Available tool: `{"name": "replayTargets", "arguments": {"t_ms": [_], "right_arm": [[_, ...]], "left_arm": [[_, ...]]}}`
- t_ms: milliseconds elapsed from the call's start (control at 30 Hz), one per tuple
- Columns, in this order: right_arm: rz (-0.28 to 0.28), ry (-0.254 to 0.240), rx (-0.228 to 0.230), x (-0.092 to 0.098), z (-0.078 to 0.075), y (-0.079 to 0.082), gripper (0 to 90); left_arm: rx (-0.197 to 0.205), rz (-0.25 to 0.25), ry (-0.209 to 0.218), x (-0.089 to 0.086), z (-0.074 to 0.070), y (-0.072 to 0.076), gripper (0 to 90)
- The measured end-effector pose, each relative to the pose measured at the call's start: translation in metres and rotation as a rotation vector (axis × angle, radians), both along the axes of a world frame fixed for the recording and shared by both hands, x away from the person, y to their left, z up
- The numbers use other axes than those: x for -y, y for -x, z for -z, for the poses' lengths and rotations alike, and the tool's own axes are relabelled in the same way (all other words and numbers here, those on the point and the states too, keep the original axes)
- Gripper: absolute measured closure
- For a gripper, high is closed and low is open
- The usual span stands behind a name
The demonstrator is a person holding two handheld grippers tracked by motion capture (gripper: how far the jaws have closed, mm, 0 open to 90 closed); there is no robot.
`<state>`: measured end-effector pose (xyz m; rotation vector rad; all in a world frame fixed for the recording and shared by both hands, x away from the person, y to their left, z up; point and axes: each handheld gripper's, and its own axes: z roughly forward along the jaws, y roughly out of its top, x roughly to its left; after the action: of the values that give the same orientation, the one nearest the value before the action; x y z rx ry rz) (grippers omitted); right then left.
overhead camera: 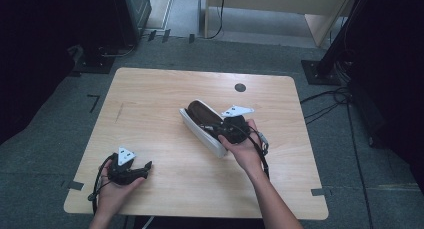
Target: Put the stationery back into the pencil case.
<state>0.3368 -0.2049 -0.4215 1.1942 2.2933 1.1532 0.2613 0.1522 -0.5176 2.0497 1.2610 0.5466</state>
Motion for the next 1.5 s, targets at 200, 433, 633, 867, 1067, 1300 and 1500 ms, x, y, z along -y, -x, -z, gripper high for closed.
{"name": "replayTargets", "arguments": {"t_ms": [200,433,633,867,1067,1300,1500], "right_arm": [[-0.001,-0.035,-0.004,0.001,-0.002,0.0,76.7],[-0.004,-0.065,0.016,0.008,-0.01,0.005,72.8],[0.029,-0.079,0.047,0.017,-0.019,0.014,51.9],[0.13,-0.076,0.041,0.031,-0.027,0.021,4.0],[0.285,-0.054,0.065,0.05,-0.031,0.028,0.0],[0.336,-0.055,0.073,0.08,-0.026,0.041,0.0],[0.4,-0.049,0.059,0.108,-0.015,0.051,0.0]], "left_arm": [[0.0,0.002,0.0,0.0,0.0,0.0,23.8],[0.001,0.001,-0.001,0.0,0.0,0.0,23.7],[0.001,0.001,-0.001,0.0,0.0,0.0,23.7],[0.003,-0.003,0.004,0.001,0.0,0.0,23.8],[0.003,-0.003,0.004,0.001,0.0,0.0,23.7],[0.002,-0.003,0.003,0.001,0.0,0.0,23.8],[-0.001,-0.001,0.0,0.001,0.0,0.0,23.2]]}}
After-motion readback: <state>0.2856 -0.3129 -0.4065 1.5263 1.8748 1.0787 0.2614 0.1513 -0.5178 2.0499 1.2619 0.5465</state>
